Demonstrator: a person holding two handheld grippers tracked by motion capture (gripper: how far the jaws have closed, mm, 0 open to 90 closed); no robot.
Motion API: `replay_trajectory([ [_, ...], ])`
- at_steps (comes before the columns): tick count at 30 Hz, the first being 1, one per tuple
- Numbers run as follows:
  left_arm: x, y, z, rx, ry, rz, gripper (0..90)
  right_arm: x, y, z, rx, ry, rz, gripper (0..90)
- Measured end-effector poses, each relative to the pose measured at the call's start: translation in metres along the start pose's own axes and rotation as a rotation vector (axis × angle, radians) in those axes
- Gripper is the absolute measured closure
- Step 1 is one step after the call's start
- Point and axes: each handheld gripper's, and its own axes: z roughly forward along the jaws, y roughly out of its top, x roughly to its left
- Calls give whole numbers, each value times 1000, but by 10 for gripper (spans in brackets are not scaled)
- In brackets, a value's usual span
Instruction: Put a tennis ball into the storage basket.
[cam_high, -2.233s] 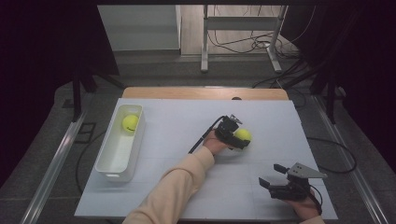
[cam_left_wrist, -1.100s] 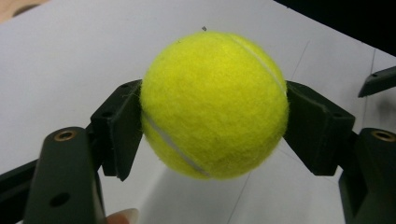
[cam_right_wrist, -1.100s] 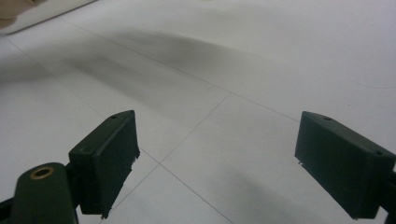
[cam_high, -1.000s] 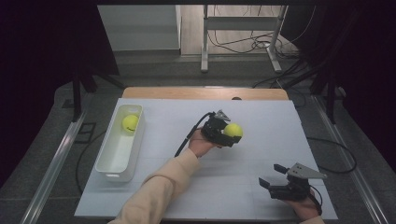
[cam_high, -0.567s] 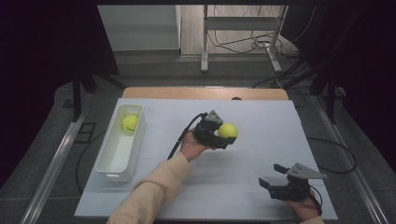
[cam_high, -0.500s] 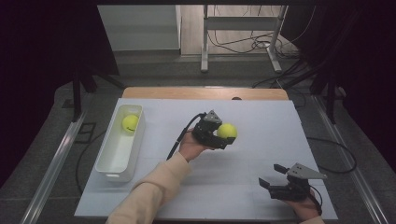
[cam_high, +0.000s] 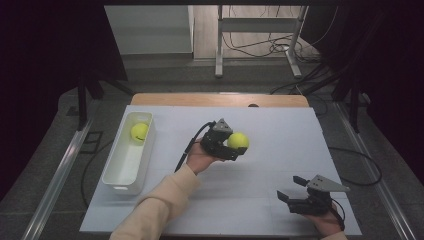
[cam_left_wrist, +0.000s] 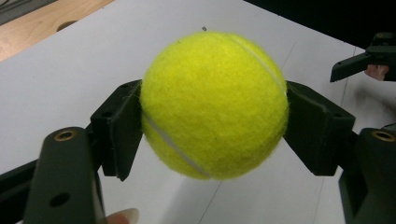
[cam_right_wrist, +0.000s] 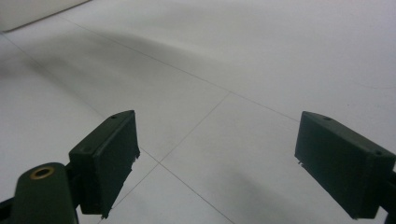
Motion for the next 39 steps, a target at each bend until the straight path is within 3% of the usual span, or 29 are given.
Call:
replay_trajectory([
  [10,3,-2,-8,-3,5,-11,266,0,0,0,-2,-1,-1,137],
  [27,8,-16,-25,-27,-30,-57,266,1,0,0,0,-10,0,137],
  [39,9,-25,-40,-39,-19,-58,266,0,0,0,-3,-18,5,137],
])
